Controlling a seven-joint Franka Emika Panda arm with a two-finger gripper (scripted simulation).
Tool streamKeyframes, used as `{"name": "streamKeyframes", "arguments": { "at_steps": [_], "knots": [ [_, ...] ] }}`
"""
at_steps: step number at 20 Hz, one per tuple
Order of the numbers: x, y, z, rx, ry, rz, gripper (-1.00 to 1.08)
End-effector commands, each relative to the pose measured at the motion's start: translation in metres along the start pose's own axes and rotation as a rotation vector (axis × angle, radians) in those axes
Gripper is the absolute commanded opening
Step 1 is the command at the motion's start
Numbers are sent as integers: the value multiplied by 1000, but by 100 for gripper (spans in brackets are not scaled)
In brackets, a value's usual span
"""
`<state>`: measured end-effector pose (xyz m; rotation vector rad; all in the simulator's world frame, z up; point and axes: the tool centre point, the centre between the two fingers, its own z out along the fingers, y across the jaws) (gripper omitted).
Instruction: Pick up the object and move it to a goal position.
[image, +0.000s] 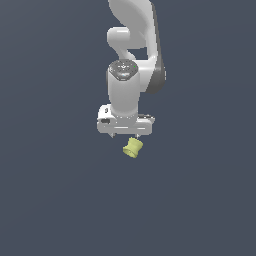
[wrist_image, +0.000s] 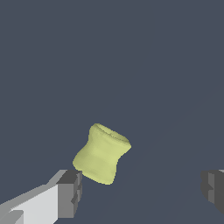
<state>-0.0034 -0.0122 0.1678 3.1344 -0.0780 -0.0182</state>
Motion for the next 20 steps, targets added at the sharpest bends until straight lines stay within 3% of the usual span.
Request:
{"name": "streamKeyframes", "arguments": {
  "at_steps": [1,10,20],
  "knots": [
    [0,0,0,0,0,0,100],
    [-8,35,8,-31,-23,44,100],
    [-9,27,15,-26,-18,83,100]
  ]
}}
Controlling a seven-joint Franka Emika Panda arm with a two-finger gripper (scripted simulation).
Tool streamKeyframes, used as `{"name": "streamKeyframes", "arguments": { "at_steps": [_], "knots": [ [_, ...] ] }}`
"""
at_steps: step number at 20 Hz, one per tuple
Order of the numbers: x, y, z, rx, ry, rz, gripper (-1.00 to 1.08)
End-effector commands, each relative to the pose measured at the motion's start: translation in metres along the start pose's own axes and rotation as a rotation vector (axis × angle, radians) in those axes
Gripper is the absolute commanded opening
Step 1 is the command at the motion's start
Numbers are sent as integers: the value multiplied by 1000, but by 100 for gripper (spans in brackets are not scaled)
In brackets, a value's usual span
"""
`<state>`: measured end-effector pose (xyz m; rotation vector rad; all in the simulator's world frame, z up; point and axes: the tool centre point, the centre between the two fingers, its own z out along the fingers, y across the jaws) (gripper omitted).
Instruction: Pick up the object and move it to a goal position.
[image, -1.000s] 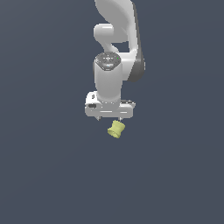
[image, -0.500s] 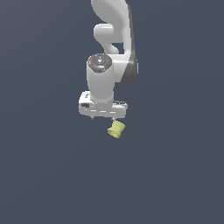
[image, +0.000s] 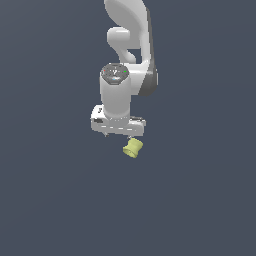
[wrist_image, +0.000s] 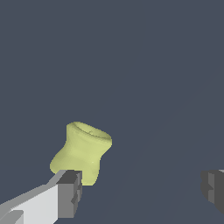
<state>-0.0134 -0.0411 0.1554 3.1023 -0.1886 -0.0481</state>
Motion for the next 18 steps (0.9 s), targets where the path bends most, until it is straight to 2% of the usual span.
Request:
{"name": "streamKeyframes", "arguments": {
  "at_steps": [1,18],
  "knots": [
    [-1,-4,4,2,1,22,100],
    [-15,-53,51,33,18,323,100]
  ]
}}
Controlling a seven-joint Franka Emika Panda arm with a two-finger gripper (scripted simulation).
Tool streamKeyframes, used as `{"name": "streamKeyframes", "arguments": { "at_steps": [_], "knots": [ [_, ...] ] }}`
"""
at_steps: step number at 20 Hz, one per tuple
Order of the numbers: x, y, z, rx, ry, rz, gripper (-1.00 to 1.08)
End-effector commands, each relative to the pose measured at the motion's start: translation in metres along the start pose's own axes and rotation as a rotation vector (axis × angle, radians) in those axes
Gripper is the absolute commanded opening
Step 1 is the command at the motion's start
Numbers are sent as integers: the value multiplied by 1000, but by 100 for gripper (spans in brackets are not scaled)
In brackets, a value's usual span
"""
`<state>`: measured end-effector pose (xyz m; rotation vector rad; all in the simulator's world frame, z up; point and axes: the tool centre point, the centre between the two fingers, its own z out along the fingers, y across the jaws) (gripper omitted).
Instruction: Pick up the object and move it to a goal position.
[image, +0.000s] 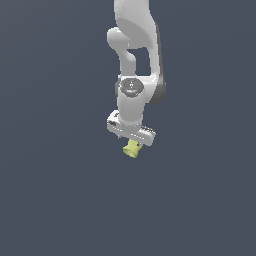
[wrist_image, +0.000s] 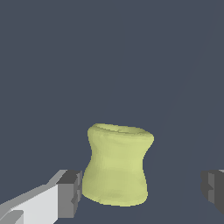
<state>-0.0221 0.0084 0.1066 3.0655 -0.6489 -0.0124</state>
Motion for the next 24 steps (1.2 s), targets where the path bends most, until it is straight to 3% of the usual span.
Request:
{"name": "streamKeyframes", "arguments": {
  "at_steps": [1,16,24],
  "knots": [
    [-4,-5,6,4,2,41,100],
    [-12,-13,20,9,5,111,100],
    [-12,-13,54,10,5,115,100]
  ]
}}
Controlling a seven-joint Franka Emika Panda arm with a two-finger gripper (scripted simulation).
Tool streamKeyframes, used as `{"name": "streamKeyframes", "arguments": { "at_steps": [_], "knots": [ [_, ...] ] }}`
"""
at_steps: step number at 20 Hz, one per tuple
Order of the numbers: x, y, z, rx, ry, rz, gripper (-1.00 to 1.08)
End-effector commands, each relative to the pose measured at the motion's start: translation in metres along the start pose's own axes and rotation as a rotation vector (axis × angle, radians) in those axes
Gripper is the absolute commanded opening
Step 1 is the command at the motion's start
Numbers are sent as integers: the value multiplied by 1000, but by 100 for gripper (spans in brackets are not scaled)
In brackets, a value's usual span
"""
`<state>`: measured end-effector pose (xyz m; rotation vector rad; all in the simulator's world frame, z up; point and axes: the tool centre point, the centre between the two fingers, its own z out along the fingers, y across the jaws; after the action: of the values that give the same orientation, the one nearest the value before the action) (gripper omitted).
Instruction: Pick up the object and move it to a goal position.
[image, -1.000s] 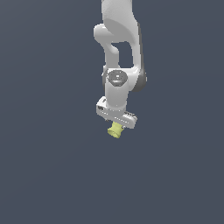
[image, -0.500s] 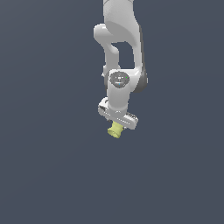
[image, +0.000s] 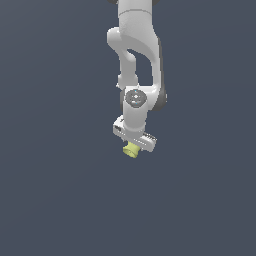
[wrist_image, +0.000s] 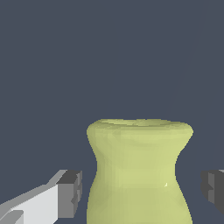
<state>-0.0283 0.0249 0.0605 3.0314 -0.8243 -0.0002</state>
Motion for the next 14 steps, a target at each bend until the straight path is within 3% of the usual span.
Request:
{"name": "streamKeyframes", "arguments": {
  "at_steps": [1,7,8,14],
  "knots": [
    [0,0,12,0,0,1,100],
    [0,-1,21,0,0,2,100],
    [0,-1,21,0,0,2,-100],
    [0,-1,21,0,0,2,-100]
  ]
}}
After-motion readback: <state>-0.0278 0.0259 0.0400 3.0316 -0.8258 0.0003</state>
